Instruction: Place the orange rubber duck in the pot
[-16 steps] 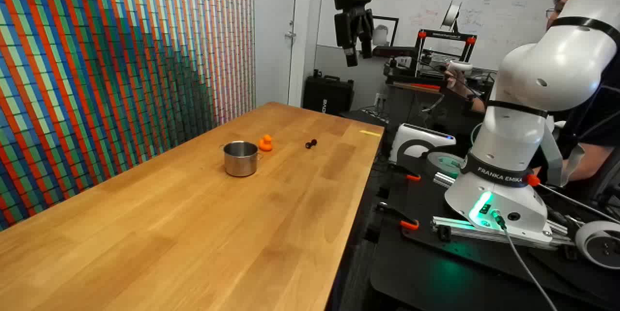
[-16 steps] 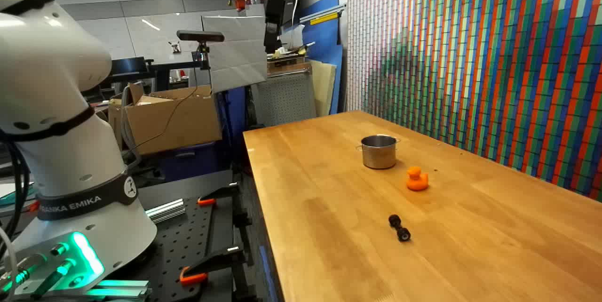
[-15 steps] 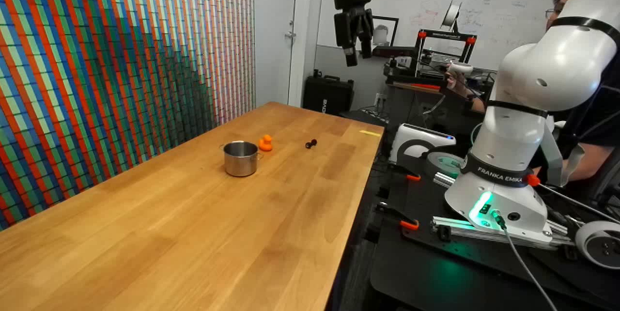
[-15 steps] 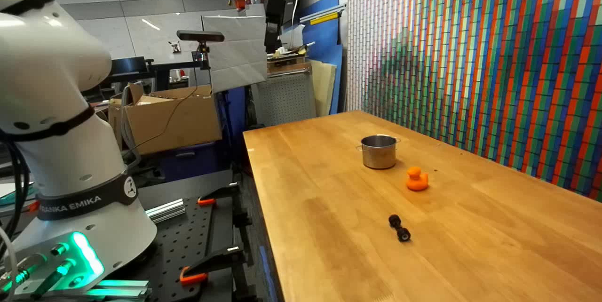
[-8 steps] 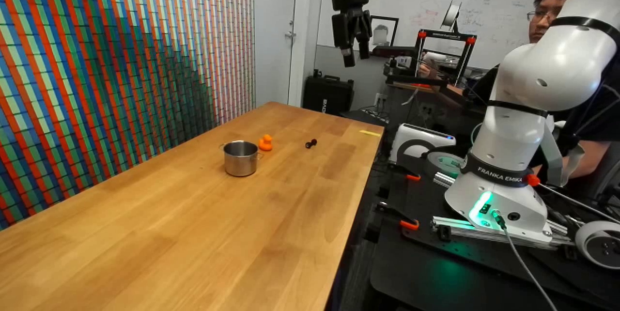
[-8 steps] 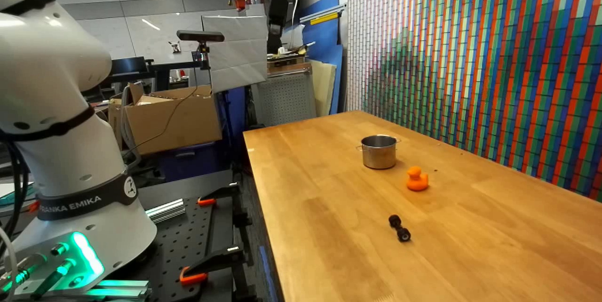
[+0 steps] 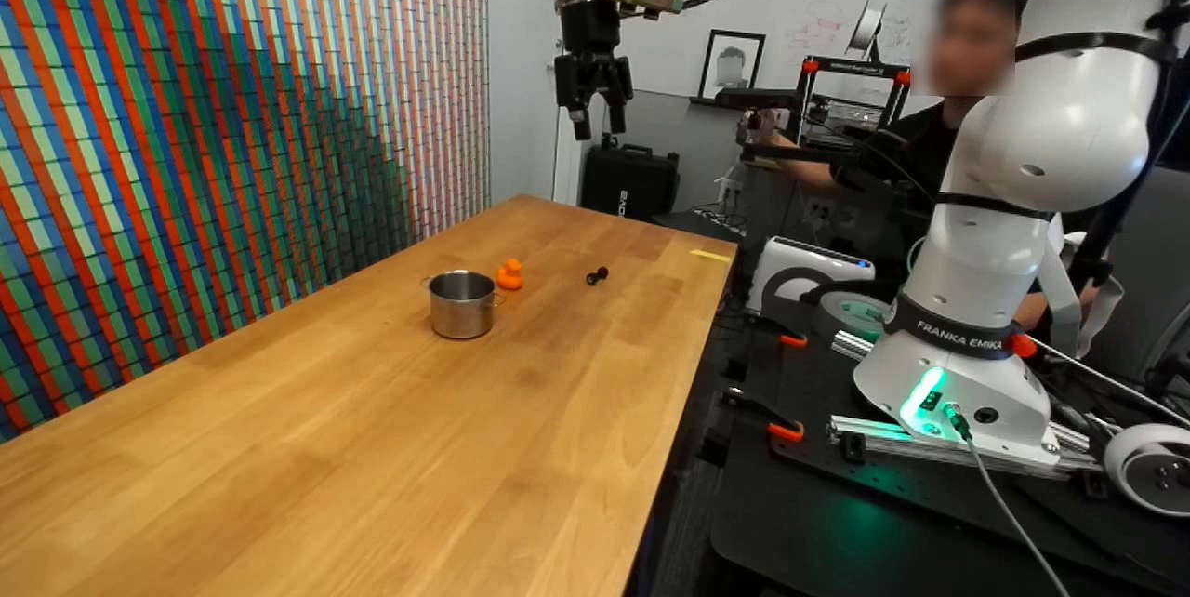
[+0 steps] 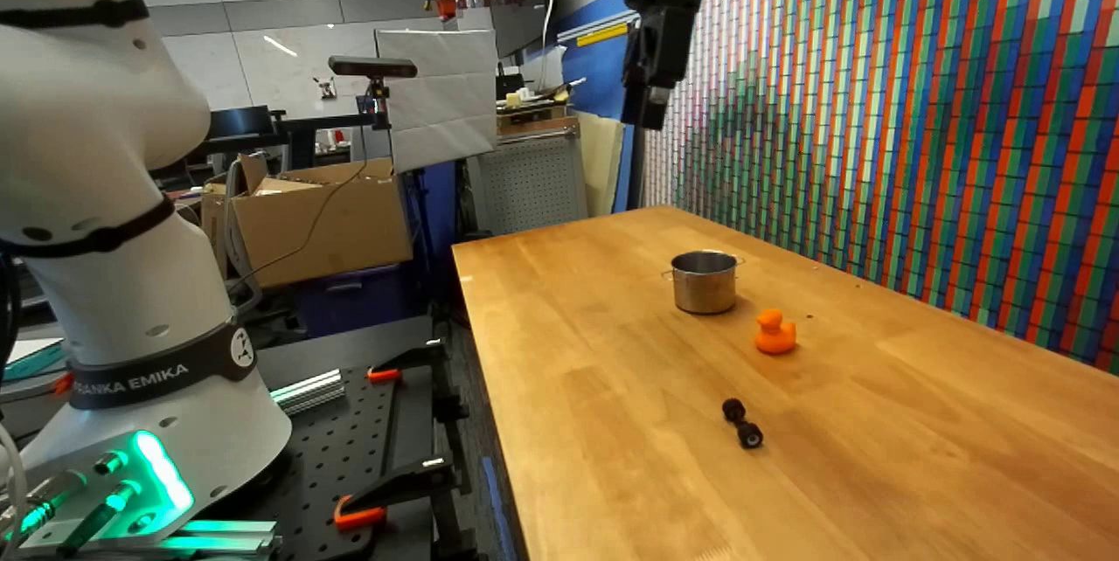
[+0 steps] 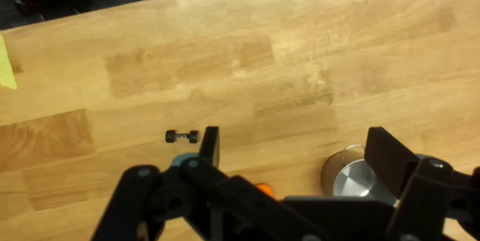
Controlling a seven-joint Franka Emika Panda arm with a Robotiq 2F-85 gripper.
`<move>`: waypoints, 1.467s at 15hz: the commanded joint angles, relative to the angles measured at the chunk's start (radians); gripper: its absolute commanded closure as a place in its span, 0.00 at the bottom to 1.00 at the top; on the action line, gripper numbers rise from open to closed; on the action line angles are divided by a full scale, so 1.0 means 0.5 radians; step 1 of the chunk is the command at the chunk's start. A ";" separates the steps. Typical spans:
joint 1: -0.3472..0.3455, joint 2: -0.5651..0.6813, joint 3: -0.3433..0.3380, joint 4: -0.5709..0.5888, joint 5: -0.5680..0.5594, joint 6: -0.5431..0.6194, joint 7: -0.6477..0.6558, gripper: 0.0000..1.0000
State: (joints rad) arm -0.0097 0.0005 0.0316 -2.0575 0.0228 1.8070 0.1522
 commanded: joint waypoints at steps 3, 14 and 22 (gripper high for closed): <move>0.009 0.692 -0.034 0.623 0.017 0.061 -0.201 0.00; 0.098 1.419 -0.059 0.993 -0.138 0.463 -0.193 0.00; 0.149 1.468 -0.090 0.802 -0.228 0.810 -0.127 0.00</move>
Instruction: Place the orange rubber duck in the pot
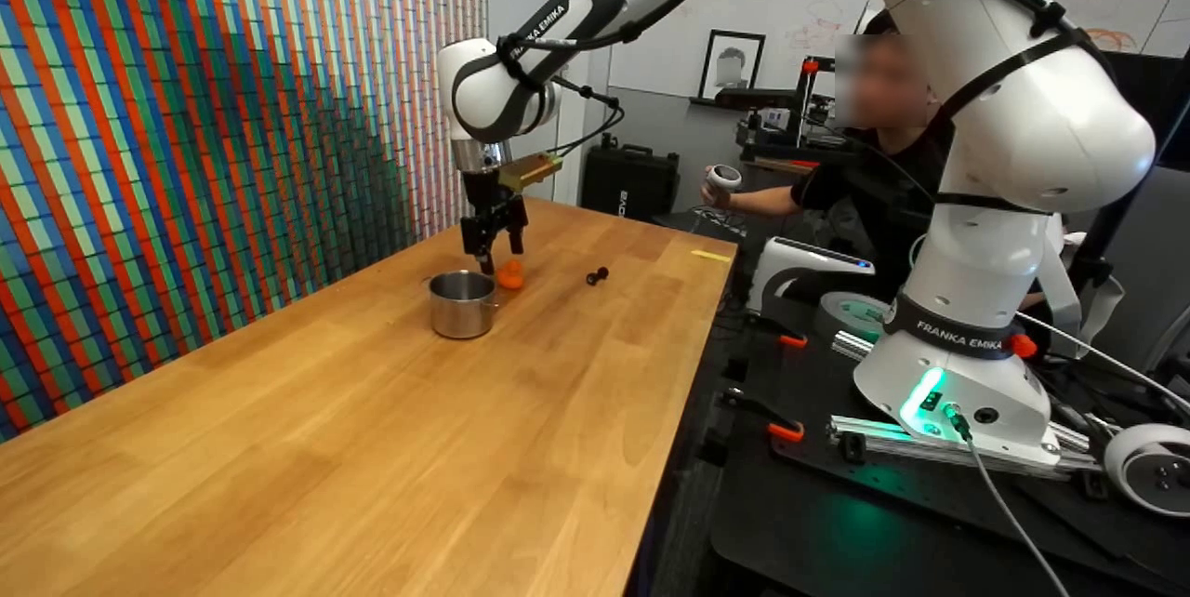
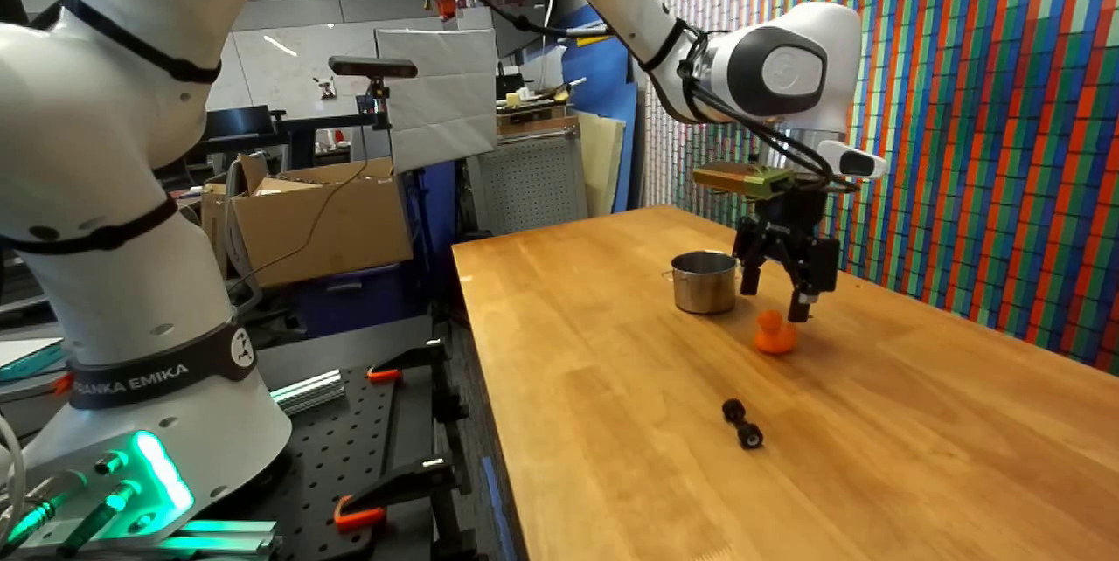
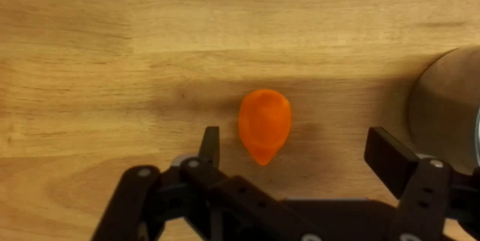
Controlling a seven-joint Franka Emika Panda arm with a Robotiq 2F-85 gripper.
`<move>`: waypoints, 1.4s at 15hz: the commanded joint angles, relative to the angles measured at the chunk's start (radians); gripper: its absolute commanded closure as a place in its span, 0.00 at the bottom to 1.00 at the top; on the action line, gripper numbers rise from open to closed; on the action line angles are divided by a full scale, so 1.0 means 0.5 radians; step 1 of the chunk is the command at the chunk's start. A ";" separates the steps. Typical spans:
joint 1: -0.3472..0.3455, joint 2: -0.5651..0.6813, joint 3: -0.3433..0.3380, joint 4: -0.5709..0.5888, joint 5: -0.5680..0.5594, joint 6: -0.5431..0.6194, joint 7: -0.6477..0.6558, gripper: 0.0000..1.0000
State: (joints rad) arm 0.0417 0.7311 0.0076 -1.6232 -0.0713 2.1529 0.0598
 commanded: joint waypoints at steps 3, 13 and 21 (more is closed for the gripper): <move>0.056 0.028 -0.046 -0.120 -0.028 0.163 0.085 0.00; 0.060 0.077 -0.113 -0.173 -0.044 0.382 0.140 0.26; 0.050 0.044 -0.133 -0.198 -0.015 0.406 0.191 0.81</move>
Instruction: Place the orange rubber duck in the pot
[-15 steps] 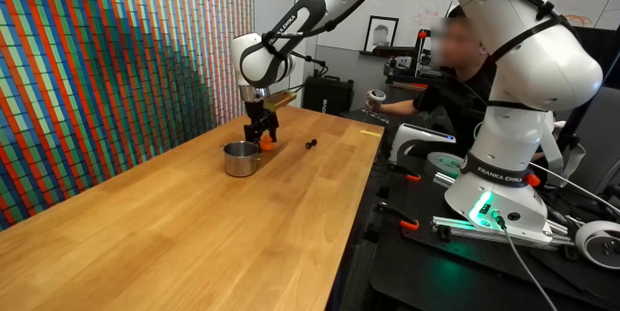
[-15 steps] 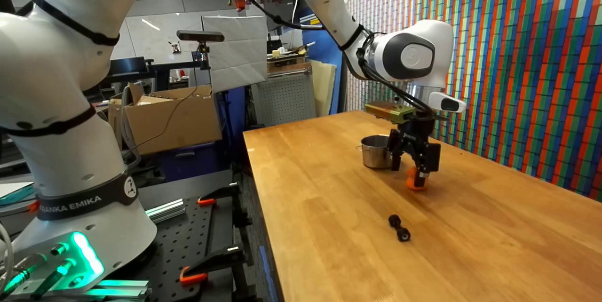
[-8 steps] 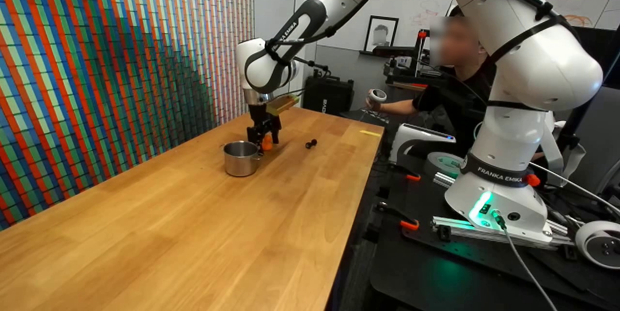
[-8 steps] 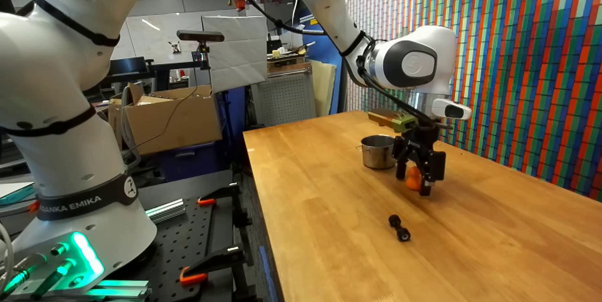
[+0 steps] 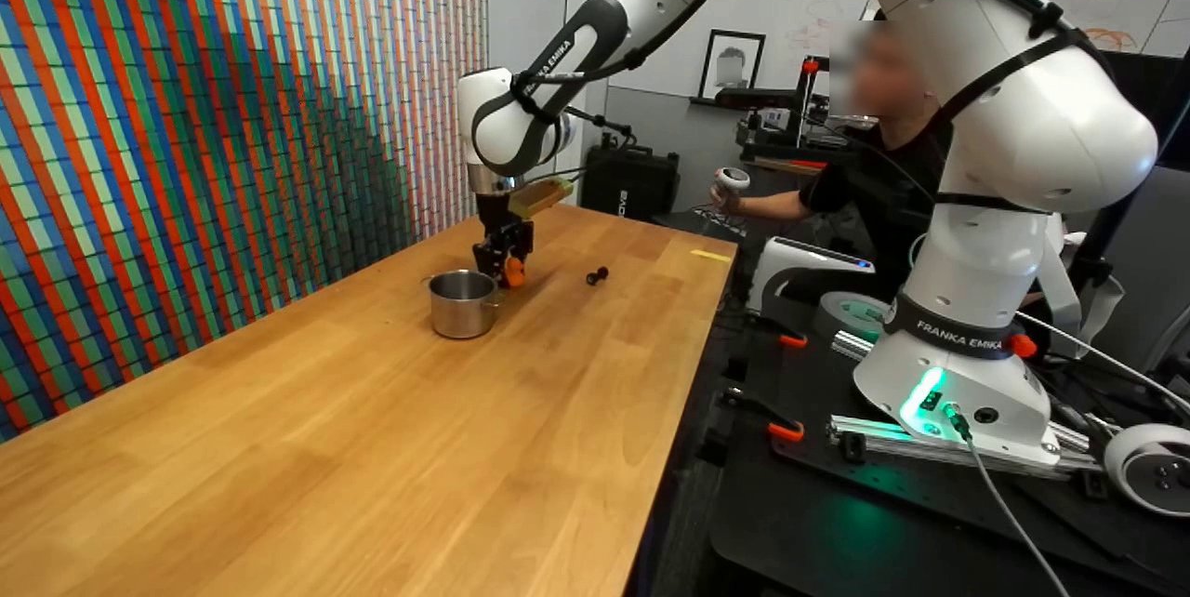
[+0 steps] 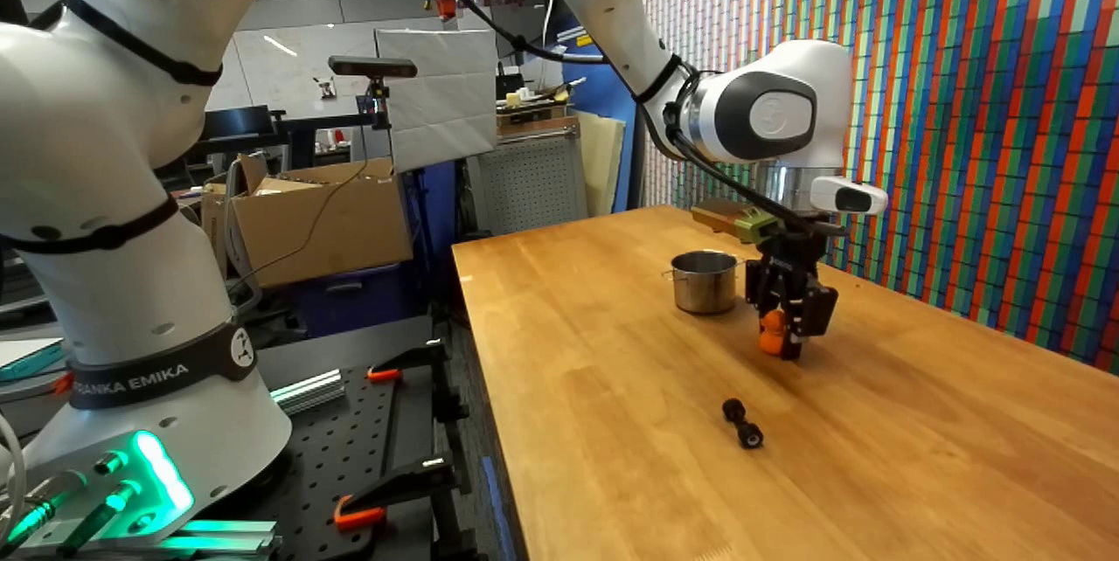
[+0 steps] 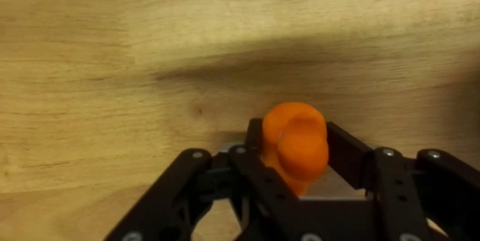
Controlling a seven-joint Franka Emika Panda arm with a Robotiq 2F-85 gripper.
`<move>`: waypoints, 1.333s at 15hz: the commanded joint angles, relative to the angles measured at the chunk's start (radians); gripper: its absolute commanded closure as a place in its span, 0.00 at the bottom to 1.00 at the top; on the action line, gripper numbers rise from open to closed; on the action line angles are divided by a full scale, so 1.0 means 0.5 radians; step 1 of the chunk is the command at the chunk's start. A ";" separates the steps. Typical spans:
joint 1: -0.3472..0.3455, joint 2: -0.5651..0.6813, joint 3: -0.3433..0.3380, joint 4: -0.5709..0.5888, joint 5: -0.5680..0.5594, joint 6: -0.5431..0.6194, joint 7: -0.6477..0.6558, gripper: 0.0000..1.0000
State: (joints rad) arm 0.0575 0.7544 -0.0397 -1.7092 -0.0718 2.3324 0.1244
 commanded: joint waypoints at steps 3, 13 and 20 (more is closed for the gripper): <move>-0.019 -0.134 0.022 -0.042 0.082 -0.218 0.051 0.81; 0.003 -0.476 0.163 -0.015 0.365 -0.603 0.067 0.81; 0.117 -0.372 0.267 -0.009 0.485 -0.429 0.144 0.81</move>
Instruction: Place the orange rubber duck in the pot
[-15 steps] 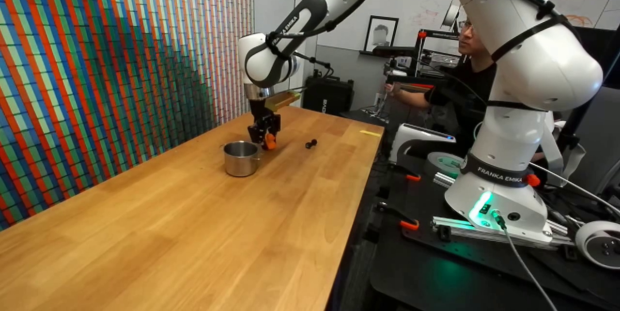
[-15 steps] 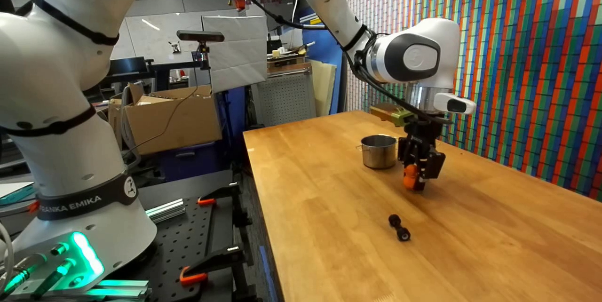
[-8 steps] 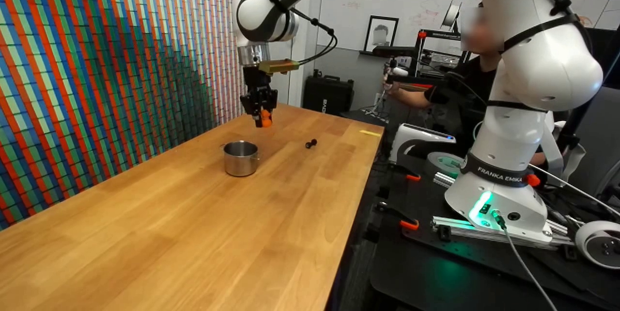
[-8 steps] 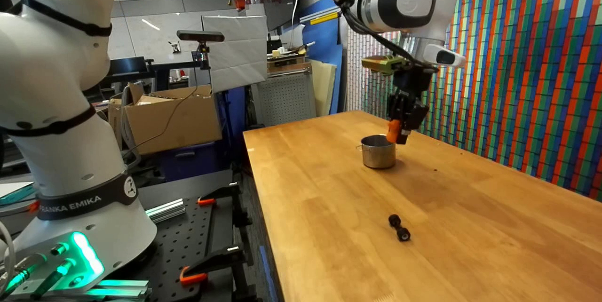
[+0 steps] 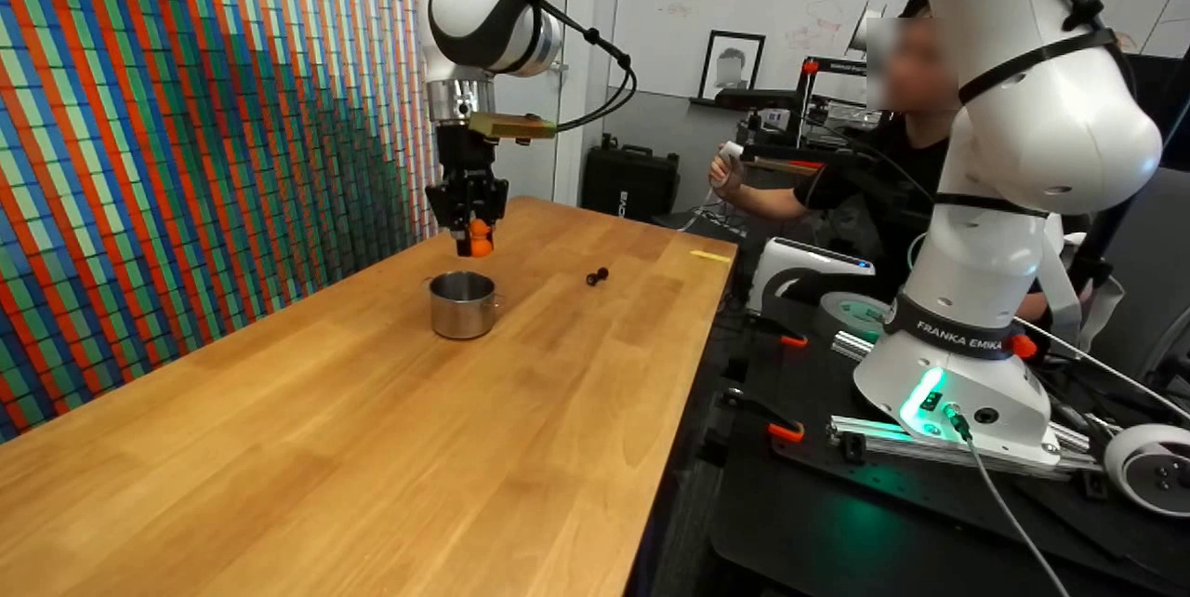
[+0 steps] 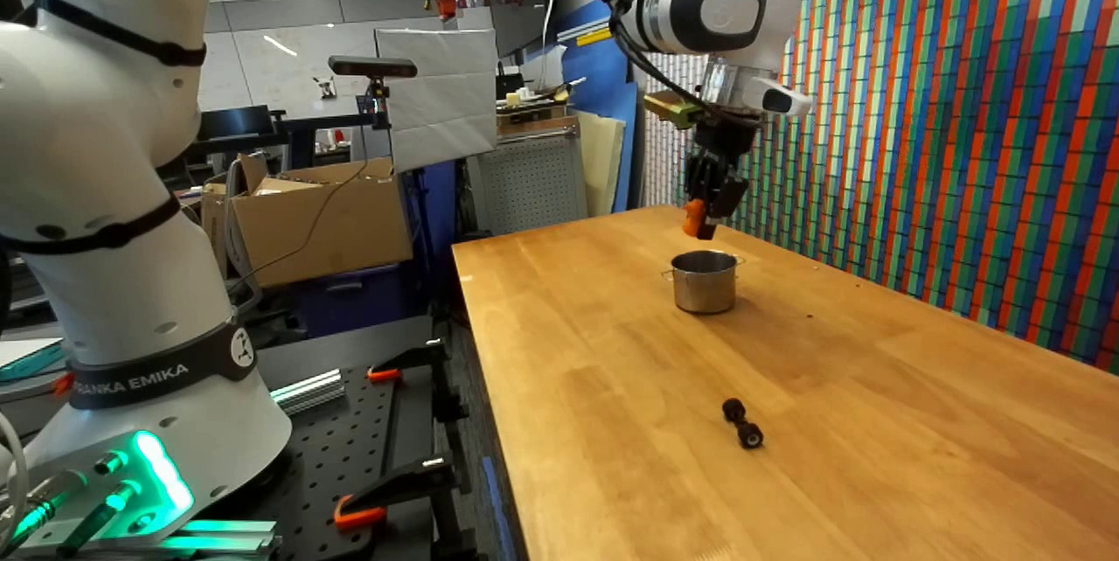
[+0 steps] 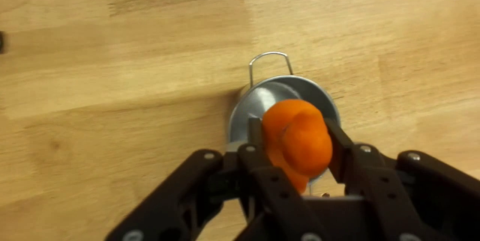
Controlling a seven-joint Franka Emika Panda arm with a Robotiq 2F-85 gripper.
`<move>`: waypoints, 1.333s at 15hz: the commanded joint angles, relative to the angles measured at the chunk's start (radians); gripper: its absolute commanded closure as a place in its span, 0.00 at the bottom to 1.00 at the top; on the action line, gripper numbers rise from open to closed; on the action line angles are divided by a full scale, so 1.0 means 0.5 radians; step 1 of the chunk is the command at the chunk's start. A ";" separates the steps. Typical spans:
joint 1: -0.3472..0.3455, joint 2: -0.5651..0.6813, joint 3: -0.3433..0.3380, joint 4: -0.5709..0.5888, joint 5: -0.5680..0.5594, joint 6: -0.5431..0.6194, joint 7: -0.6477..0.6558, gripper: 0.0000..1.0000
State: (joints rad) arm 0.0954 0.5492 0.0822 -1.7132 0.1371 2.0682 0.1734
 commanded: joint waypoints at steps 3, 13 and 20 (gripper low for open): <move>0.084 0.081 0.033 0.007 0.079 0.166 0.085 0.81; 0.071 0.023 0.006 0.075 0.077 -0.064 0.205 0.00; -0.007 -0.239 -0.088 0.283 -0.055 -0.599 0.066 0.00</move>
State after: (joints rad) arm 0.1127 0.4867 0.0479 -1.6229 0.1272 1.8828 0.2426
